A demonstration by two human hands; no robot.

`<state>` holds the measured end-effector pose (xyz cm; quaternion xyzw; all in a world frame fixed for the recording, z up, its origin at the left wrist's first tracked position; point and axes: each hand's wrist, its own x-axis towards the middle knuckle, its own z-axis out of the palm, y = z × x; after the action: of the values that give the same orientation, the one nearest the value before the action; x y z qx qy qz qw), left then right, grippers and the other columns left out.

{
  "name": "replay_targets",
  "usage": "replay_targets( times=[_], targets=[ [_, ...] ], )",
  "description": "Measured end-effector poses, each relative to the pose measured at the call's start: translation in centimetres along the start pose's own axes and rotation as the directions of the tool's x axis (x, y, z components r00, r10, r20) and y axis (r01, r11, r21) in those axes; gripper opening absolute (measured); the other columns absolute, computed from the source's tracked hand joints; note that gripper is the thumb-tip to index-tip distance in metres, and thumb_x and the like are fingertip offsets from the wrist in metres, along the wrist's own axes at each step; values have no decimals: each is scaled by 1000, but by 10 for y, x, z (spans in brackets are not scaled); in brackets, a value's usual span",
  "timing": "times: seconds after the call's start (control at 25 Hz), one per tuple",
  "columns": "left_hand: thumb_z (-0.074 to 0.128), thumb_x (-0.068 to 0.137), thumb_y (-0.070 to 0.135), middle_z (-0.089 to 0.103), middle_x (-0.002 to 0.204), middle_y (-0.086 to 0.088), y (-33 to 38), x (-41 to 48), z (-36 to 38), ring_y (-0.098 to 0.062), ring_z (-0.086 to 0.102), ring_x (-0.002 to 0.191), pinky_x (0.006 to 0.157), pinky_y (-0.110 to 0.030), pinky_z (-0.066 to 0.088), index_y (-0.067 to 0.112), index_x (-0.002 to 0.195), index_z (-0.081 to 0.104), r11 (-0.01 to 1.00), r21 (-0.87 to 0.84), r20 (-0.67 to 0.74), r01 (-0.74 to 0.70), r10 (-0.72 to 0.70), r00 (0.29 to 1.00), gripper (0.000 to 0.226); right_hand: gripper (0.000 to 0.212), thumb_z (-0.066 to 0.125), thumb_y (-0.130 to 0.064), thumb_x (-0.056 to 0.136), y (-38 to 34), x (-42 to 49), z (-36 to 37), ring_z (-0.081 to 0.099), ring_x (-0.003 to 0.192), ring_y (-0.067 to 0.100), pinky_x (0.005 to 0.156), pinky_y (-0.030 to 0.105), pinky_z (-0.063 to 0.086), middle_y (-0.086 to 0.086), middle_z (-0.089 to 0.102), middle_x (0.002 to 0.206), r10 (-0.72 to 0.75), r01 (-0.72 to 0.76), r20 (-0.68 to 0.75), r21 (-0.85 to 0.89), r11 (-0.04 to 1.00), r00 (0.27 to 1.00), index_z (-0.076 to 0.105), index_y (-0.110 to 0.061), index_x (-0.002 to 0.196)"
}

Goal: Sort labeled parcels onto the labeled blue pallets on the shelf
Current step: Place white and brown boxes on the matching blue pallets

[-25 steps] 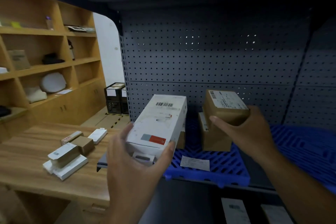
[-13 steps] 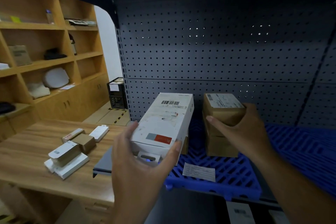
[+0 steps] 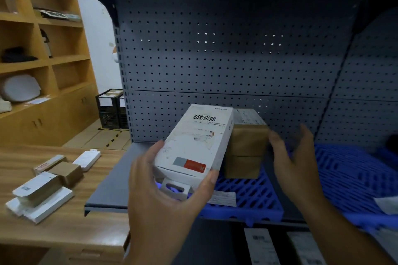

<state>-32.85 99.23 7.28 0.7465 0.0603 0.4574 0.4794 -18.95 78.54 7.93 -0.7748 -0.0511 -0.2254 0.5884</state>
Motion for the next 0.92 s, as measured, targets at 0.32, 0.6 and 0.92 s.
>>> replay_targets(
  times=[0.32,0.6,0.92],
  targets=[
    [72,53,89,47,125,31,70,-47,113,4,56,118,78,-13,56,49,134,43,964,-259,194,-52,105,975,95,64,66,-40,92,61,-8,-132,49,131,28,104,51,46,10,49,146,-7,-69,-197,-376,924,980,43,-13,146],
    [65,51,95,45,118,20,85,-91,268,-7,53,115,80,-29,54,40,138,44,1000,-14,269,15,-11,963,105,59,73,-48,86,114,19,-266,50,127,29,102,53,47,3,50,140,55,-120,-130,-574,810,990,53,-23,135],
    [72,55,88,53,129,2,81,-103,385,-23,51,125,84,-44,55,25,136,54,930,324,81,175,-212,974,105,40,72,-38,87,174,83,-372,54,104,21,90,47,49,-9,46,119,46,-37,8,-453,891,999,55,-28,122]
  ],
)
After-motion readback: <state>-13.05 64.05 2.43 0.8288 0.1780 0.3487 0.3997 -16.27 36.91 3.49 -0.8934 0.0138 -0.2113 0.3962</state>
